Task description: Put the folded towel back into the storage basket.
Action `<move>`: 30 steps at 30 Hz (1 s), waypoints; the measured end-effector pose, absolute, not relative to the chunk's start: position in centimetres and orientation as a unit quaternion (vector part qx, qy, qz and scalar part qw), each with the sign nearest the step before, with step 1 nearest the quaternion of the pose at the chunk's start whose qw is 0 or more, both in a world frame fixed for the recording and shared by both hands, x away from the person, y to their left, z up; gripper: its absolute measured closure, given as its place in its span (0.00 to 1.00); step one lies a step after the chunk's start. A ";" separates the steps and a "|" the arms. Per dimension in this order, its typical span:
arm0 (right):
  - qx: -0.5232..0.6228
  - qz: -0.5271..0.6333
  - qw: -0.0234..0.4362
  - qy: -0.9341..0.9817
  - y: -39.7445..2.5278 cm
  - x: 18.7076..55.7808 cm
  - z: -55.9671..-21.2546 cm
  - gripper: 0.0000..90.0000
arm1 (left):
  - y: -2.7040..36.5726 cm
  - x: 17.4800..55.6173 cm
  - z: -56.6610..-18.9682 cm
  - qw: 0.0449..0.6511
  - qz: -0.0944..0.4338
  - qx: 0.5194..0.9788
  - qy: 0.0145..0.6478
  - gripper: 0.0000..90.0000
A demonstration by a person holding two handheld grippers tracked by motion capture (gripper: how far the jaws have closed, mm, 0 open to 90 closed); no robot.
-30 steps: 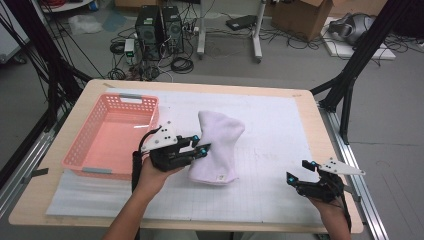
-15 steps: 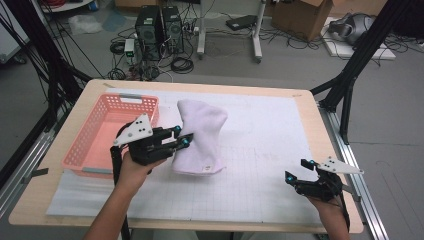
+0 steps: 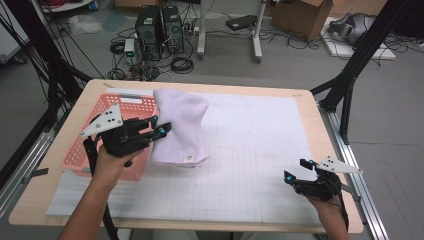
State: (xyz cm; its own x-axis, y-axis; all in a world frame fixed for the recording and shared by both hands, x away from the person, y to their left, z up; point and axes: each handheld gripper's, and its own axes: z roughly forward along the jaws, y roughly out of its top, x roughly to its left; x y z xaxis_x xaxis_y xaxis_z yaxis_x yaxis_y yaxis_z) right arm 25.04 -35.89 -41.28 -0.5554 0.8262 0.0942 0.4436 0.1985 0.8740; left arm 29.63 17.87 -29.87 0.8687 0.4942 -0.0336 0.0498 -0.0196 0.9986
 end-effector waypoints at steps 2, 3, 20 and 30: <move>0.427 0.469 0.203 0.746 -35.9 25.0 -41.3 0.21 | 18.4 29.7 -29.7 0.674 0.169 0.691 0.198 0.83; 0.427 0.469 0.203 0.746 -35.9 25.0 -41.3 0.21 | 18.7 29.7 -29.6 0.673 0.171 0.691 0.199 0.84; 0.427 0.470 0.204 0.745 -35.8 25.1 -41.3 0.21 | 23.3 29.5 -28.5 0.684 0.199 0.665 0.224 0.84; 0.429 0.467 0.208 0.744 -35.8 25.2 -41.2 0.21 | 26.3 29.7 -28.5 0.687 0.209 0.654 0.237 0.83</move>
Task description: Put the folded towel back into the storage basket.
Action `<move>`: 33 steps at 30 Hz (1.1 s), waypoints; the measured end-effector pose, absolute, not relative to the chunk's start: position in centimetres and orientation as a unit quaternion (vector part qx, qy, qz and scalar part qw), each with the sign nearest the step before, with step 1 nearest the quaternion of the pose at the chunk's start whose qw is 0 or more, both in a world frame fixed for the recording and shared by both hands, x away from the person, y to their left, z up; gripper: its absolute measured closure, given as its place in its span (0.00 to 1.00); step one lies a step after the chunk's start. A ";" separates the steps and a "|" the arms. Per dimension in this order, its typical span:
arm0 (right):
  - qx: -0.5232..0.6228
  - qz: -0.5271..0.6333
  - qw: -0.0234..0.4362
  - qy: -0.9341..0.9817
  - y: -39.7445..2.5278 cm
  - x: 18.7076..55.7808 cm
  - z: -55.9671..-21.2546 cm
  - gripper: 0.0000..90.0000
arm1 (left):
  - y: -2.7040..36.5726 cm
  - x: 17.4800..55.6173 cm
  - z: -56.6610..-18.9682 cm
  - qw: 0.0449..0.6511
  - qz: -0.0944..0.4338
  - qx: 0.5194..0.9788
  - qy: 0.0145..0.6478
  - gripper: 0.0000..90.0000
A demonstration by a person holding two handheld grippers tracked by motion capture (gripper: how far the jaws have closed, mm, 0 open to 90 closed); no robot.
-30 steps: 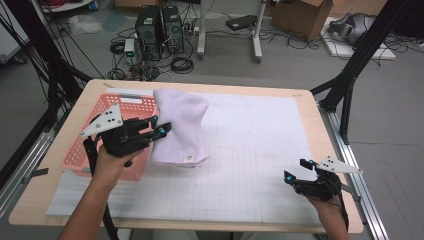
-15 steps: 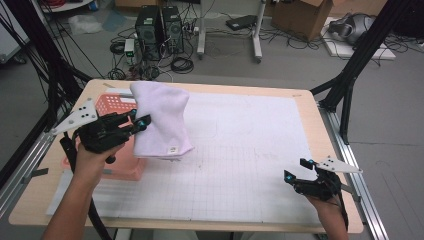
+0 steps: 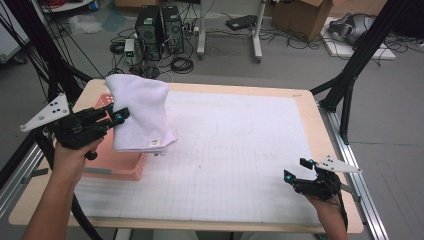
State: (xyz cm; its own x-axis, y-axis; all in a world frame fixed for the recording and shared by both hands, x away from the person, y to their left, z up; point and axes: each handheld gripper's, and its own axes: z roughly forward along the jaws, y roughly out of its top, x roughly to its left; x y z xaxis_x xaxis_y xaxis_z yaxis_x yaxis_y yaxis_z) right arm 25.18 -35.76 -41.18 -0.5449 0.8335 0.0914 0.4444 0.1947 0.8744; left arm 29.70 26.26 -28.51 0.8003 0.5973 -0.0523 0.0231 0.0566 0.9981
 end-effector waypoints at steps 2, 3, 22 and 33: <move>0.431 0.468 0.210 0.743 -35.9 25.2 -41.1 0.21 | 26.7 29.8 -28.4 0.685 0.210 0.655 0.238 0.83; 0.432 0.468 0.210 0.742 -35.9 25.1 -41.1 0.21 | 26.9 29.8 -28.4 0.686 0.211 0.655 0.239 0.83; 0.439 0.458 0.225 0.739 -36.2 25.0 -40.5 0.21 | 31.8 30.5 -28.0 0.692 0.222 0.641 0.248 0.83; 0.438 0.455 0.227 0.742 -35.7 24.8 -40.5 0.21 | 33.6 31.2 -28.9 0.696 0.222 0.632 0.258 0.83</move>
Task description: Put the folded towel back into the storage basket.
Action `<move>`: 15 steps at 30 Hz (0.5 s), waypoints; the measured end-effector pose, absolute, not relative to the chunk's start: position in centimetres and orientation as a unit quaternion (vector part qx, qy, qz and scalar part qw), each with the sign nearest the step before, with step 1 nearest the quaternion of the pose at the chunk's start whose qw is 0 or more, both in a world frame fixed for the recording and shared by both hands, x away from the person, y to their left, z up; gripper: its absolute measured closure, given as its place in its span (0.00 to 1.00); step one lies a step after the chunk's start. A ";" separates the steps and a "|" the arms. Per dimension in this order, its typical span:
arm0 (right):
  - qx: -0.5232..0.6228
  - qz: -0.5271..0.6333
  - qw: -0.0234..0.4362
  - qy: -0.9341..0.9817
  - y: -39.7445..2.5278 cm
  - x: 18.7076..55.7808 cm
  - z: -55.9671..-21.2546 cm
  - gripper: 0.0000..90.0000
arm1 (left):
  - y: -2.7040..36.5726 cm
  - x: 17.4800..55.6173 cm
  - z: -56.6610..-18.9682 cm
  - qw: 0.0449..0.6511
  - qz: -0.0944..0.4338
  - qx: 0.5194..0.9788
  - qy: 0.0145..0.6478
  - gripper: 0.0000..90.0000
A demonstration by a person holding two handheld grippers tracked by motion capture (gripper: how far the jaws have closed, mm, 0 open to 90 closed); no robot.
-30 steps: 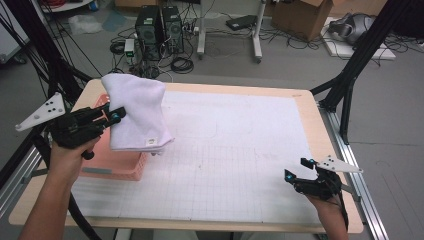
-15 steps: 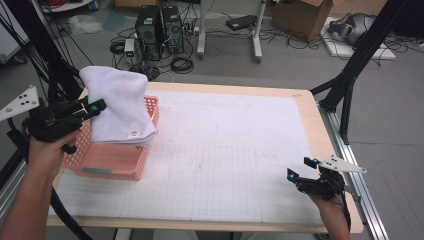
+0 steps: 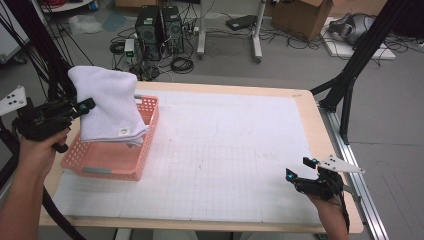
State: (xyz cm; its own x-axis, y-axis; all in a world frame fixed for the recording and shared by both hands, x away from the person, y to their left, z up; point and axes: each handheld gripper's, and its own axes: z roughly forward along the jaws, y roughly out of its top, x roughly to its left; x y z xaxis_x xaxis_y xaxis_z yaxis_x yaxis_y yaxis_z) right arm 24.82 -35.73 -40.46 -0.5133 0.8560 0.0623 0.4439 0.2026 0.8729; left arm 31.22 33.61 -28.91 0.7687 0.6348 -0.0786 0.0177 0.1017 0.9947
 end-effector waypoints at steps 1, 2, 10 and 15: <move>0.438 0.454 0.228 0.742 -35.7 24.8 -40.5 0.21 | 33.8 31.3 -29.1 0.695 0.221 0.634 0.258 0.83; 0.440 0.454 0.225 0.741 -35.7 24.8 -40.5 0.21 | 33.9 31.4 -29.4 0.695 0.220 0.633 0.261 0.83; 0.441 0.450 0.226 0.743 -35.5 24.7 -40.5 0.21 | 35.0 32.0 -31.5 0.694 0.212 0.629 0.278 0.83; 0.441 0.447 0.227 0.745 -35.3 24.6 -40.6 0.21 | 35.2 32.1 -32.9 0.691 0.205 0.632 0.285 0.83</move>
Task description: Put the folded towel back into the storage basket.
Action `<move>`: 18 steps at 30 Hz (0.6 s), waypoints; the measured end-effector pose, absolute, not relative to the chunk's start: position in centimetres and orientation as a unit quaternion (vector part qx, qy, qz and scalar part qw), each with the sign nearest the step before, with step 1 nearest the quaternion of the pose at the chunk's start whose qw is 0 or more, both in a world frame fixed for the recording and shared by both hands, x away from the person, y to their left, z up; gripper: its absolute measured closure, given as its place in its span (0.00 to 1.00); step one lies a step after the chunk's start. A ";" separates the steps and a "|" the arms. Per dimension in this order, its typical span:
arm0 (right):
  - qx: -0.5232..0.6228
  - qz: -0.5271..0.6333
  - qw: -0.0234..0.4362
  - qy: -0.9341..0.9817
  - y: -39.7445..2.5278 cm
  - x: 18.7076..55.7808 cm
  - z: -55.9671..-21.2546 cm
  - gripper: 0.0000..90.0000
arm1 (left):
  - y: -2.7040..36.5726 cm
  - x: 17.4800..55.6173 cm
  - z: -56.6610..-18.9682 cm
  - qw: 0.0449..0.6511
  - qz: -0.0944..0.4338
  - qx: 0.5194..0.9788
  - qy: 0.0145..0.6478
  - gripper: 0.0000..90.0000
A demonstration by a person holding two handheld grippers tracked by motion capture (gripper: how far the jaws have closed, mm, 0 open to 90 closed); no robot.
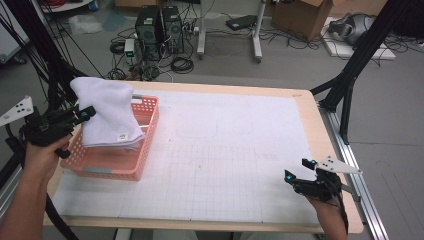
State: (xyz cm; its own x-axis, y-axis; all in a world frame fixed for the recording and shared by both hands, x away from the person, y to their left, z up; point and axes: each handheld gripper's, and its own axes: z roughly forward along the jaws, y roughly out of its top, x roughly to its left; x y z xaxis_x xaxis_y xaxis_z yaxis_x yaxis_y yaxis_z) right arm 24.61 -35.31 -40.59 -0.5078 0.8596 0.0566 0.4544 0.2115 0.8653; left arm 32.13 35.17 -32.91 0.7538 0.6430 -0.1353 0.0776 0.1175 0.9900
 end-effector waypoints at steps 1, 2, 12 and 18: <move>0.442 0.446 0.225 0.745 -35.3 24.6 -40.6 0.21 | 35.2 32.1 -33.2 0.690 0.203 0.633 0.287 0.83; 0.441 0.446 0.225 0.745 -35.2 24.6 -40.6 0.21 | 35.3 32.2 -33.4 0.690 0.202 0.632 0.288 0.83; 0.439 0.442 0.224 0.750 -34.8 24.7 -40.7 0.21 | 35.5 32.3 -35.5 0.680 0.199 0.636 0.306 0.83; 0.435 0.440 0.227 0.752 -34.7 24.8 -40.6 0.21 | 35.5 32.5 -36.3 0.671 0.197 0.641 0.317 0.83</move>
